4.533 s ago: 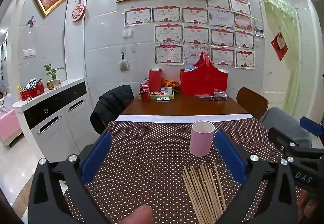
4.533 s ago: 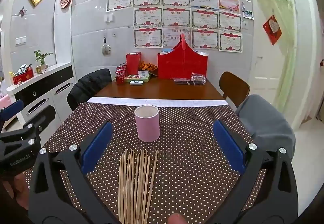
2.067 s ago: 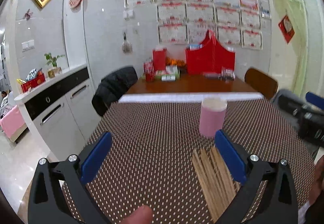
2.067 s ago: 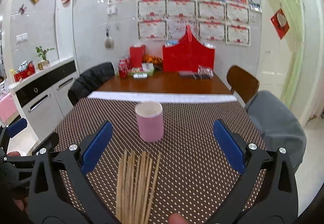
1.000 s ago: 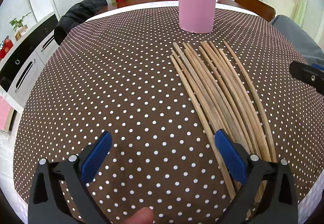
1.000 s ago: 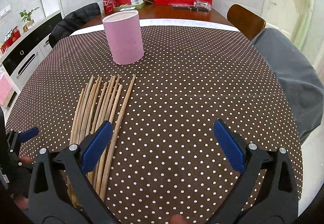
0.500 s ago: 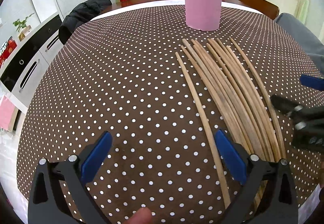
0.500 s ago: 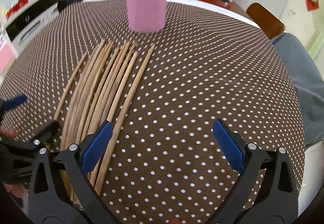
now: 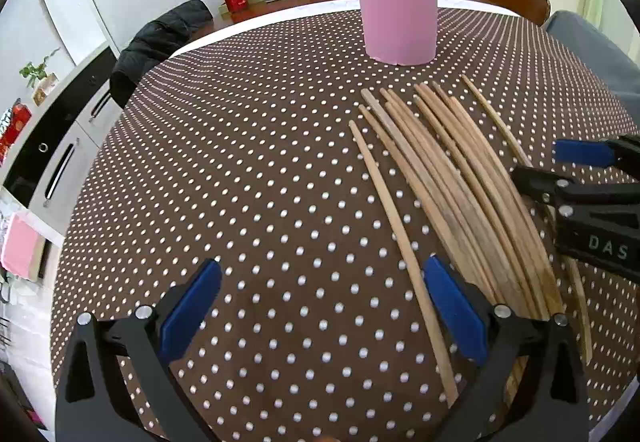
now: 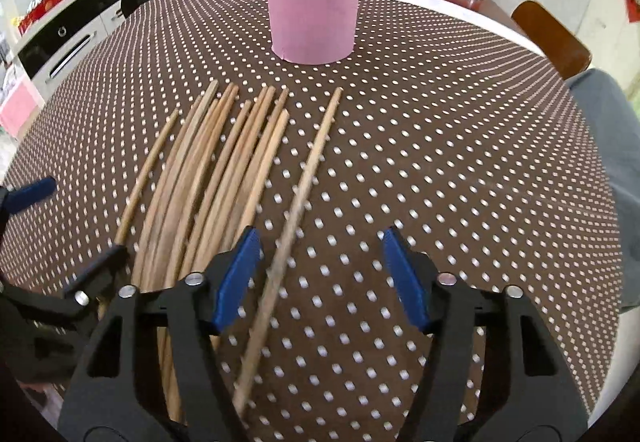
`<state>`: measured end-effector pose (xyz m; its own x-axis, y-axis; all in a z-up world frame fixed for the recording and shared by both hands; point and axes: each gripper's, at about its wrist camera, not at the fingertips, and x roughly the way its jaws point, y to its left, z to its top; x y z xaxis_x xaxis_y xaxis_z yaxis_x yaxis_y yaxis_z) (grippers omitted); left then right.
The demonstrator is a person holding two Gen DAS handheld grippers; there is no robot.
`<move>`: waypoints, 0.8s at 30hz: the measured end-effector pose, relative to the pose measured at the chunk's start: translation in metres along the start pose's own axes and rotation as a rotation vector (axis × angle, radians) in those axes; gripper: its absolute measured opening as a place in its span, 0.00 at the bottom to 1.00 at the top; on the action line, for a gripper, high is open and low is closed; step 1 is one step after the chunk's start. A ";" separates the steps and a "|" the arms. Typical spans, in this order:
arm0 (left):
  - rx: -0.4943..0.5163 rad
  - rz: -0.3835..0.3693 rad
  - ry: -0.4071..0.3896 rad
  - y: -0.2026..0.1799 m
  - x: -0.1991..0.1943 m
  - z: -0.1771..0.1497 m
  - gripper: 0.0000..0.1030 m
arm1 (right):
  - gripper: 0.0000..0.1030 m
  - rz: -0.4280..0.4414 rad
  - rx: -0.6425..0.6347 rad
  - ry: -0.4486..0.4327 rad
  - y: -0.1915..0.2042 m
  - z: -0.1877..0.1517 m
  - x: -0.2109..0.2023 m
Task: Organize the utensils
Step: 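Lower the right gripper onto the chopstick pile and grasp one chopstick, then lift the chopstick with the right gripper and drop it into the pink cup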
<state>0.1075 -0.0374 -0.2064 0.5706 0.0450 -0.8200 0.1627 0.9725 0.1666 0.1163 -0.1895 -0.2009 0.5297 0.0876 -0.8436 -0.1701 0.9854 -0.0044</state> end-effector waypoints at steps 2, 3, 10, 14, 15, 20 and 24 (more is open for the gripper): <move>-0.022 -0.064 0.008 0.006 0.006 0.004 0.93 | 0.33 0.001 -0.010 0.003 0.002 0.007 0.002; -0.034 -0.092 0.009 0.008 0.008 0.005 0.88 | 0.30 0.007 -0.018 0.008 0.002 0.009 0.002; -0.052 -0.190 -0.009 0.023 0.010 0.014 0.09 | 0.05 0.075 0.002 -0.010 0.004 0.004 0.004; -0.102 -0.208 -0.015 0.040 0.011 0.009 0.05 | 0.05 0.118 0.038 -0.058 -0.003 -0.001 -0.005; -0.116 -0.206 -0.024 0.044 0.010 0.007 0.05 | 0.05 0.125 0.044 -0.068 -0.004 -0.002 -0.008; -0.162 -0.204 -0.096 0.057 -0.004 0.003 0.05 | 0.05 0.189 0.083 -0.151 -0.009 -0.003 -0.026; -0.179 -0.223 -0.195 0.061 -0.024 0.010 0.05 | 0.05 0.241 0.112 -0.228 -0.015 -0.001 -0.043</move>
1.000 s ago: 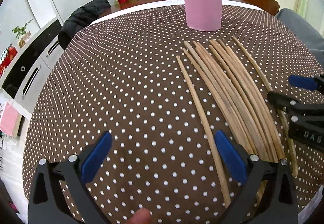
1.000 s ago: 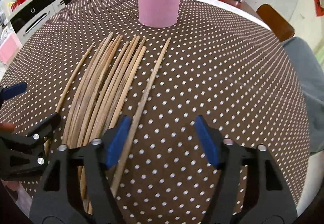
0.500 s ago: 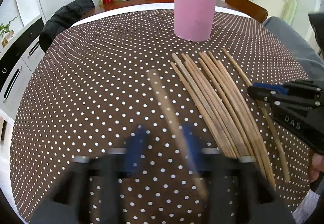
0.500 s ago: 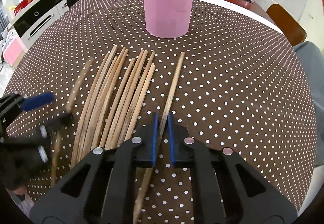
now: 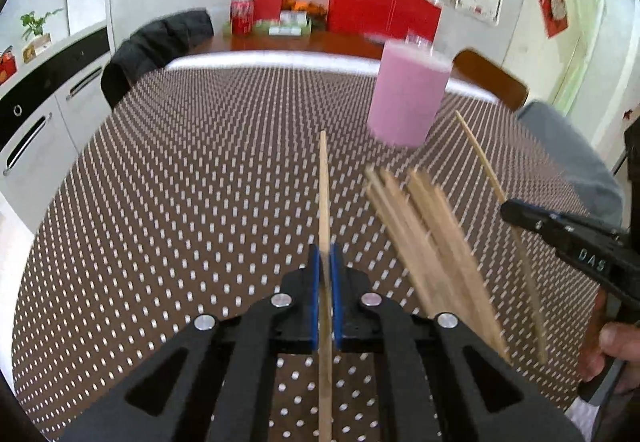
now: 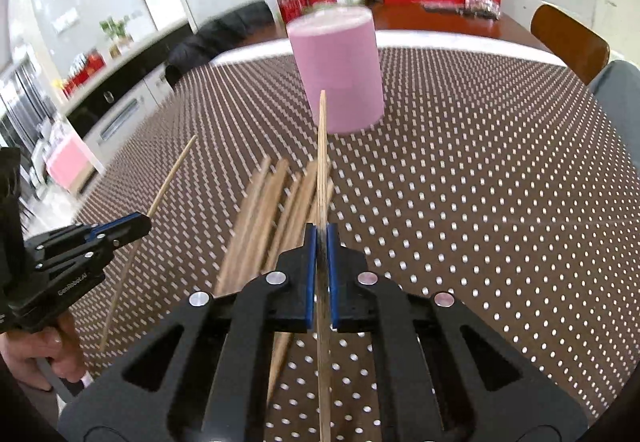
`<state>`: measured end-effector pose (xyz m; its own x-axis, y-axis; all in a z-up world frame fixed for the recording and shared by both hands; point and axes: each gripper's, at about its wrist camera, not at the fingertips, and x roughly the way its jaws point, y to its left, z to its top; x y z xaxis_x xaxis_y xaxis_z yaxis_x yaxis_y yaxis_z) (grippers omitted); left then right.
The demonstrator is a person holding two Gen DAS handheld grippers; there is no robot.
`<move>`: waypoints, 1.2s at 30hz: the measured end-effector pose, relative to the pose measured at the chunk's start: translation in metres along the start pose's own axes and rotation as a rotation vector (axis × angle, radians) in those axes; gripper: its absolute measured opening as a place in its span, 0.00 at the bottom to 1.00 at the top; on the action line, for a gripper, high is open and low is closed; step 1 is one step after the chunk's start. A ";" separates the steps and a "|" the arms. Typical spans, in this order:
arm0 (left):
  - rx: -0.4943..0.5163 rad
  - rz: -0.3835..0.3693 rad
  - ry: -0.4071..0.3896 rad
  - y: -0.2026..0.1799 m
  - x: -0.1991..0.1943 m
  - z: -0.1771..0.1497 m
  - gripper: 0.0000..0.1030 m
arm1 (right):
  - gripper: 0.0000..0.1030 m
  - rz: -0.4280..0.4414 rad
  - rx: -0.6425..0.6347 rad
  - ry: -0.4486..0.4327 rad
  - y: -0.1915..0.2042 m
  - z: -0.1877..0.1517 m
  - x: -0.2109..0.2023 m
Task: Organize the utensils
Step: 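Lift the chopstick with the right gripper and drop it into the pink cup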
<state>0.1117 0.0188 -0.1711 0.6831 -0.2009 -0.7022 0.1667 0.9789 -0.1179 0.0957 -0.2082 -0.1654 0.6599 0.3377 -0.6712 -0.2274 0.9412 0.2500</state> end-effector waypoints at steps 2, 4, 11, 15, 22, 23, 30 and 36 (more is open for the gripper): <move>-0.003 -0.014 -0.047 -0.002 -0.008 0.005 0.05 | 0.05 0.026 0.009 -0.054 0.001 0.006 -0.012; -0.010 -0.038 -0.091 -0.006 -0.014 0.016 0.05 | 0.05 0.048 0.013 -0.097 0.001 0.013 -0.021; -0.003 -0.139 -0.303 -0.022 -0.033 0.073 0.05 | 0.05 0.079 -0.007 -0.233 0.005 0.061 -0.038; -0.017 -0.209 -0.434 -0.029 -0.044 0.110 0.05 | 0.05 0.086 -0.024 -0.287 0.006 0.093 -0.040; -0.047 -0.303 -0.608 -0.044 -0.028 0.174 0.05 | 0.05 0.099 -0.043 -0.404 0.003 0.155 -0.050; -0.041 -0.306 -0.624 -0.048 -0.025 0.181 0.05 | 0.05 0.099 -0.042 -0.418 0.002 0.164 -0.050; -0.036 -0.349 -0.694 -0.067 0.017 0.222 0.05 | 0.05 0.089 -0.017 -0.483 -0.010 0.201 -0.035; -0.039 -0.374 -0.665 -0.071 0.059 0.231 0.05 | 0.05 0.060 -0.004 -0.482 -0.024 0.216 -0.003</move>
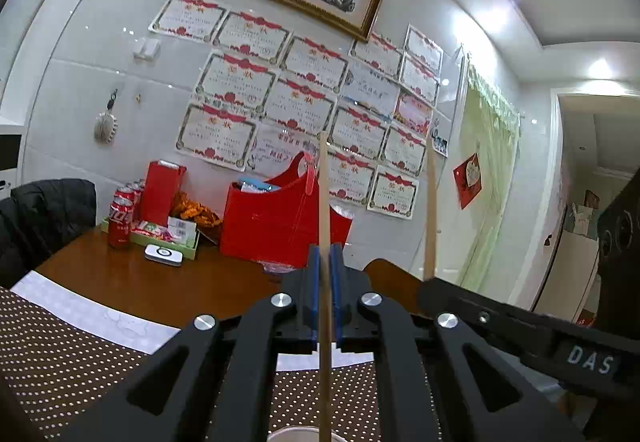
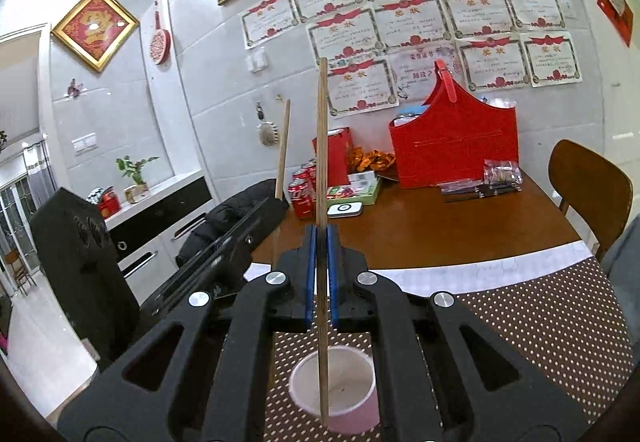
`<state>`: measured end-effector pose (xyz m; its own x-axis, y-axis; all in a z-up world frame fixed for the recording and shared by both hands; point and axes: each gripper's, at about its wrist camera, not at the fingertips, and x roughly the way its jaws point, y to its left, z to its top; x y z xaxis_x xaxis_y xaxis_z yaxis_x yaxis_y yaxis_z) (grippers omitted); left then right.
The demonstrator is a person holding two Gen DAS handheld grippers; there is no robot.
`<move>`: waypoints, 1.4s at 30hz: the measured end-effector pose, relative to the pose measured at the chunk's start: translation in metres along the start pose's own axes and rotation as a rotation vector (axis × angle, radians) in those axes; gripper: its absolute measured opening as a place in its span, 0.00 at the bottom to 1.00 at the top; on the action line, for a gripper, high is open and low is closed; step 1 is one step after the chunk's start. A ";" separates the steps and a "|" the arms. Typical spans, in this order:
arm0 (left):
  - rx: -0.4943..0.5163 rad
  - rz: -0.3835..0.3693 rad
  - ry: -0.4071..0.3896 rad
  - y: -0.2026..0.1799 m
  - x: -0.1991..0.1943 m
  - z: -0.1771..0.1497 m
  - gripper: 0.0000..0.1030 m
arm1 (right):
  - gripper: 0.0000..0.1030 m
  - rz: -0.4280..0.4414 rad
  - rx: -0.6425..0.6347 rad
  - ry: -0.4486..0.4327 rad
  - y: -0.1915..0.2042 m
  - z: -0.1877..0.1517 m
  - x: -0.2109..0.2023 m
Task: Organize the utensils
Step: 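Lift the chopstick with the right gripper and drop it into the pink cup, then open the right gripper and move it back over the chopstick pile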
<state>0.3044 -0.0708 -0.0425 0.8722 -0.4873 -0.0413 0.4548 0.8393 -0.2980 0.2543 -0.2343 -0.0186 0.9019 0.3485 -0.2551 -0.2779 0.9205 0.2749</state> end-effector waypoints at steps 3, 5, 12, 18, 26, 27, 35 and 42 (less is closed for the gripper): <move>-0.004 0.001 0.012 0.006 0.008 -0.009 0.05 | 0.05 0.002 0.004 -0.003 -0.005 -0.001 0.011; -0.001 0.013 0.015 0.010 0.012 -0.015 0.05 | 0.05 0.002 0.004 -0.003 -0.006 -0.001 0.016; -0.005 0.042 0.049 0.020 0.025 -0.034 0.05 | 0.05 -0.003 0.004 0.019 -0.007 -0.011 0.027; 0.017 0.067 0.063 0.021 0.026 -0.046 0.05 | 0.06 -0.009 -0.003 0.033 -0.006 -0.016 0.029; 0.041 0.144 0.109 0.021 0.002 -0.054 0.63 | 0.92 -0.032 0.091 0.067 -0.023 -0.029 0.021; 0.043 0.171 0.121 0.021 -0.004 -0.051 0.71 | 0.92 -0.037 0.098 0.048 -0.025 -0.028 0.015; 0.051 0.322 0.228 0.019 -0.047 -0.026 0.77 | 0.94 -0.080 0.126 0.064 -0.025 -0.023 -0.016; 0.123 0.412 0.232 -0.002 -0.101 -0.004 0.77 | 0.94 -0.099 0.086 0.075 -0.003 -0.023 -0.047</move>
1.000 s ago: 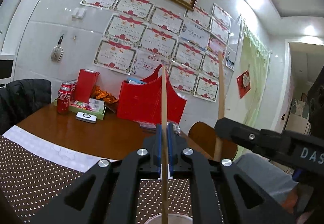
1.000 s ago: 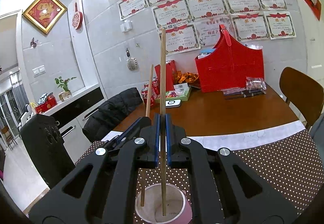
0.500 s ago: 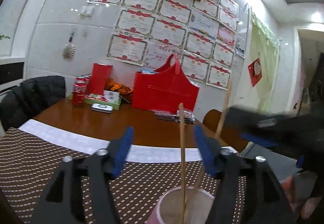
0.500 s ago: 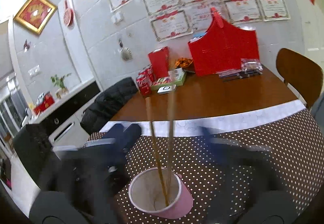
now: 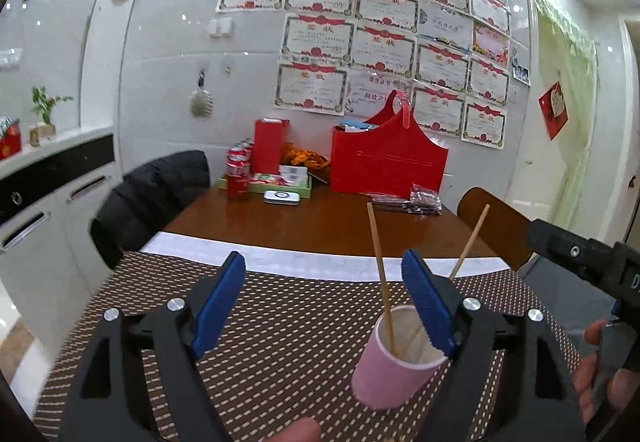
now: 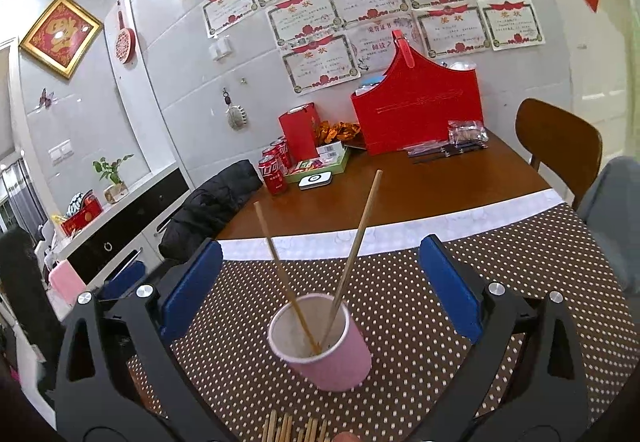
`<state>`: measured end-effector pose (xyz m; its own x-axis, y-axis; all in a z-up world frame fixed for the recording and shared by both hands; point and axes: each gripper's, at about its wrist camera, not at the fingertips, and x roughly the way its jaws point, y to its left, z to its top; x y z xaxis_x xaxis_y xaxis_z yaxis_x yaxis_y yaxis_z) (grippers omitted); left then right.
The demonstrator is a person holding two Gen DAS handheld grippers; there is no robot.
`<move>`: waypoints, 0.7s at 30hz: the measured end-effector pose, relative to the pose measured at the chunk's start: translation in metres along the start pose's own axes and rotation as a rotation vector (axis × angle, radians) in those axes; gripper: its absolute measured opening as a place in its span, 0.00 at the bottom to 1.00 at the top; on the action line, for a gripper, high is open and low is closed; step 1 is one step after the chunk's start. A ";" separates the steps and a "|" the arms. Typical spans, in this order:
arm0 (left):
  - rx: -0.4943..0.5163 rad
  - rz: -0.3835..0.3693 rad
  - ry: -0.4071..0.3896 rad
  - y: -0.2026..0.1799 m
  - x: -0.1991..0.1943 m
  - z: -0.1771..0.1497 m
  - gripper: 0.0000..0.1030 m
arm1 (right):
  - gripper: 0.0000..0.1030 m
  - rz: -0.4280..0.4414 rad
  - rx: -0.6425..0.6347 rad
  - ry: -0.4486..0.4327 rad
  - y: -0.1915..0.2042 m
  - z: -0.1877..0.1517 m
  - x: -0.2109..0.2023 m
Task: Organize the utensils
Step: 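Open the right gripper and move it back over the chopstick pile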
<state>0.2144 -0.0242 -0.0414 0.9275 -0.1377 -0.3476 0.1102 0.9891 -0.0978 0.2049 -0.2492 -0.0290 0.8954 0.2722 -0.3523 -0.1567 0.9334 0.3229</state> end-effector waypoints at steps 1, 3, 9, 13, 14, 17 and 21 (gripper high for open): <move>0.011 0.012 -0.001 0.000 -0.009 0.001 0.77 | 0.94 -0.001 -0.011 -0.001 0.004 -0.001 -0.006; 0.029 0.033 -0.005 0.000 -0.028 0.003 0.77 | 0.94 -0.012 -0.032 0.000 0.012 -0.002 -0.016; 0.046 0.049 -0.005 0.002 -0.072 0.002 0.77 | 0.94 -0.016 -0.081 -0.007 0.033 -0.009 -0.054; 0.041 0.048 0.011 0.004 -0.096 -0.005 0.77 | 0.94 -0.020 -0.095 0.003 0.040 -0.017 -0.075; 0.042 0.047 0.015 0.005 -0.100 -0.007 0.77 | 0.94 -0.021 -0.096 0.005 0.040 -0.020 -0.081; 0.048 0.052 0.034 0.006 -0.112 -0.017 0.77 | 0.94 -0.031 -0.104 0.025 0.042 -0.029 -0.093; 0.067 0.060 0.082 0.005 -0.118 -0.036 0.77 | 0.94 -0.051 -0.101 0.076 0.037 -0.048 -0.103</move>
<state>0.0926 -0.0048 -0.0347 0.9013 -0.0790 -0.4260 0.0812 0.9966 -0.0131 0.0872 -0.2314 -0.0233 0.8699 0.2369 -0.4326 -0.1564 0.9643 0.2136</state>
